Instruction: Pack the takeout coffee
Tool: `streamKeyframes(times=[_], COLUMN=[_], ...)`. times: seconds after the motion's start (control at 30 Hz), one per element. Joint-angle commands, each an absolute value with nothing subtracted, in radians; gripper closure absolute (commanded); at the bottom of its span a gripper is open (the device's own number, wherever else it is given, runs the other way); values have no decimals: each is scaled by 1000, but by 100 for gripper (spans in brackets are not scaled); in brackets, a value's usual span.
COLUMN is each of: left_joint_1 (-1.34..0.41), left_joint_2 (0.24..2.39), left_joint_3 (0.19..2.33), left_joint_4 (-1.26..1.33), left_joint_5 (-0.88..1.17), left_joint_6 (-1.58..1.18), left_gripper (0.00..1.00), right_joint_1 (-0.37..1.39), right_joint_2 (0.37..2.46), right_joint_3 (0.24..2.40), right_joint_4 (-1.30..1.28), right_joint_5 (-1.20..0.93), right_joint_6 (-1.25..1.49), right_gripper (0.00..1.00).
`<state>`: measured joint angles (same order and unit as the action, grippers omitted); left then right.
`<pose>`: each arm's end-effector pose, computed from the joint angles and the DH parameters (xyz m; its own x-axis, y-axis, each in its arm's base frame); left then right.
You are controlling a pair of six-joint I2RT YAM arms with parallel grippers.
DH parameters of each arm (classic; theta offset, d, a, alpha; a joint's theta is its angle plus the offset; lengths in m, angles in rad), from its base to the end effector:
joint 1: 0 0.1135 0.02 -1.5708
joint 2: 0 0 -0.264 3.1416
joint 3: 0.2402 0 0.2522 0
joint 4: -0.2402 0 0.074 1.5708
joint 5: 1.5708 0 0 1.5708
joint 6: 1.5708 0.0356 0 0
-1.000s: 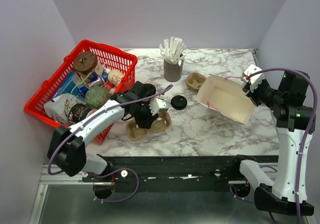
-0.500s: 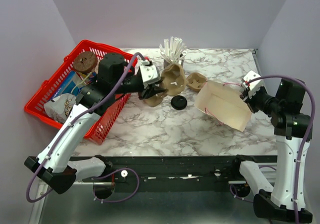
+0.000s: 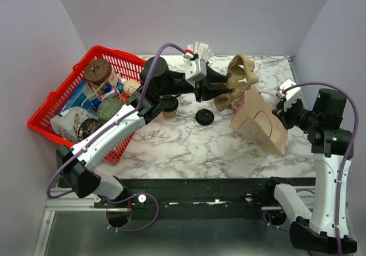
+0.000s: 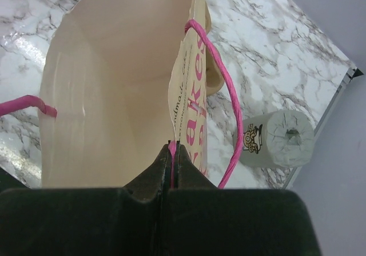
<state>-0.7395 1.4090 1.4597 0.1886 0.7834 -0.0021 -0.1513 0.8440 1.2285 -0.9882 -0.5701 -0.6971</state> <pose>0.2161 -0.2312 0.4699 0.1731 -0.1599 -0.9719 0.9844 0.0611 0.1652 0.1361 -0.0013 0.3993 -0.2298 -0.5117 -0.8279 -0.5998 0.7444 -0.2936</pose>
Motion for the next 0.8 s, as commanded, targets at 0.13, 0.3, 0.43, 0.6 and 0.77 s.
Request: streamKeyframes(times=[0.13, 0.3, 0.43, 0.6, 0.77], left_joint_1=[-796, -828, -864, -894, -902], left_joint_2=[1433, 1448, 1502, 1551, 1582], left_joint_3=[1494, 1477, 1473, 1516, 1503], left_joint_4=[403, 457, 550, 577, 600], left_joint_5=[805, 796, 801, 819, 833], left_joint_6=[-41, -6, -6, 55, 75], left_gripper=[100, 100, 100, 100, 100], right_joint_1=[-146, -146, -146, -146, -146], right_joint_2=[838, 845, 859, 879, 884], right_joint_3=[1325, 1322, 1335, 1376, 1381], right_joint_4=[-979, -986, -983, -994, -1000], right_joint_5=[-540, -574, -591, -592, -606], right_joint_6=[-627, -611, -597, -584, -572], right_gripper=[99, 99, 99, 99, 99])
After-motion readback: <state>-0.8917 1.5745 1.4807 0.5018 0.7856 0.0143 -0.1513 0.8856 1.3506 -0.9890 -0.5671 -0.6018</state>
